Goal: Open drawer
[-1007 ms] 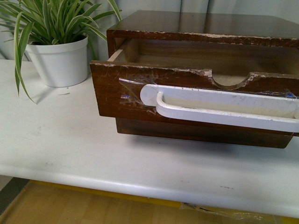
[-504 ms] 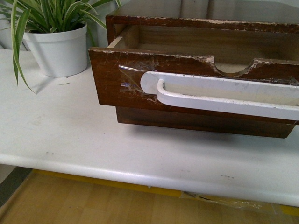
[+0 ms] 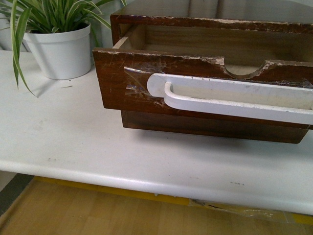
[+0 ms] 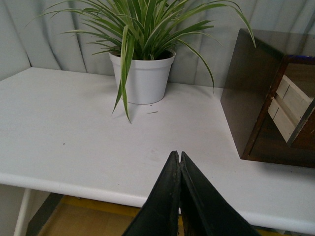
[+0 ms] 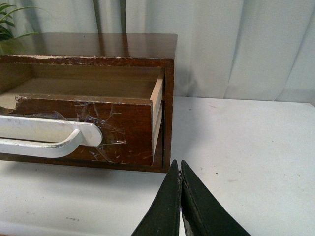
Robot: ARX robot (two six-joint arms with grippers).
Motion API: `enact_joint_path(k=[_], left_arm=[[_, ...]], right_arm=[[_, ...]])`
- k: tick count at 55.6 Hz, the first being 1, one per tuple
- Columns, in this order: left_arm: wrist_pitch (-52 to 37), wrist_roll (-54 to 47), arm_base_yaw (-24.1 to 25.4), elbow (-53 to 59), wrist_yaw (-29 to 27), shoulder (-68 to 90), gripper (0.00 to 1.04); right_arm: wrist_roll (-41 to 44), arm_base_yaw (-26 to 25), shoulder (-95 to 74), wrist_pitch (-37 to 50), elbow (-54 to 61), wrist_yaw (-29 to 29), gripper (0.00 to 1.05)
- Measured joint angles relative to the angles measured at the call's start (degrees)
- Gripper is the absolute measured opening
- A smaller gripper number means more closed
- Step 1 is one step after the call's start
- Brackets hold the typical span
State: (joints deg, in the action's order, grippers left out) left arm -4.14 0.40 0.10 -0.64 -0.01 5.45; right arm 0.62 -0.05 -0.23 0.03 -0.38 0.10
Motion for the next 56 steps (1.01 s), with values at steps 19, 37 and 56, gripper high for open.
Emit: enact_joint_path(k=[19, 37, 56], left_arm=[[4.0, 0.0, 0.0, 0.0, 0.0, -5.2, 0.16], [4.0, 0.0, 0.0, 0.0, 0.0, -5.2, 0.77], [4.0, -0.1, 0.0, 0.0, 0.0, -5.2, 0.99]], right_arm=[[0.0, 0.0, 0.0, 0.0, 0.0, 0.0, 0.1], [0.0, 0.0, 0.0, 0.0, 0.0, 0.0, 0.69], [-0.1, 0.0, 0.0, 0.0, 0.0, 0.0, 0.96]])
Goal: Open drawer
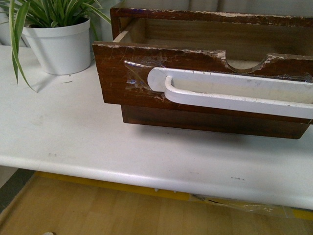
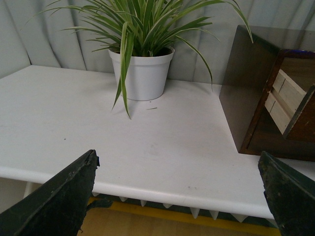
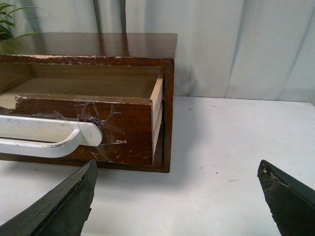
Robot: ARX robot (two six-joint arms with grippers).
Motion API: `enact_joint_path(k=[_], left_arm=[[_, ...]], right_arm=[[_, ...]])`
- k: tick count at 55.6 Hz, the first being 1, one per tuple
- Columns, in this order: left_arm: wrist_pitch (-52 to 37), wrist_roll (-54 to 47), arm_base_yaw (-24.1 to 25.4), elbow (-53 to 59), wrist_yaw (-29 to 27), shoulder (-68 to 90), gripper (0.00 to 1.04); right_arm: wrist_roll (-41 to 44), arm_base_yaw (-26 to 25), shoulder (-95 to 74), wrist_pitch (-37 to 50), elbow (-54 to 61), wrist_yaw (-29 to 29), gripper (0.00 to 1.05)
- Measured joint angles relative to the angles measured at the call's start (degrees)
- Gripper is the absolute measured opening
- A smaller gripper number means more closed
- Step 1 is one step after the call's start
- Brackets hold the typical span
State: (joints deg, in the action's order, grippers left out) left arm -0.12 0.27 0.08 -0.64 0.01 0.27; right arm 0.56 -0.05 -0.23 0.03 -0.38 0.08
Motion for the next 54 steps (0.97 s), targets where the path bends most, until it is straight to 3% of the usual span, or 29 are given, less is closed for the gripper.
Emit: enact_joint_path(k=[54], left_arm=[[0.0, 0.0, 0.0, 0.0, 0.0, 0.0, 0.99]], right_arm=[[0.0, 0.0, 0.0, 0.0, 0.0, 0.0, 0.96]])
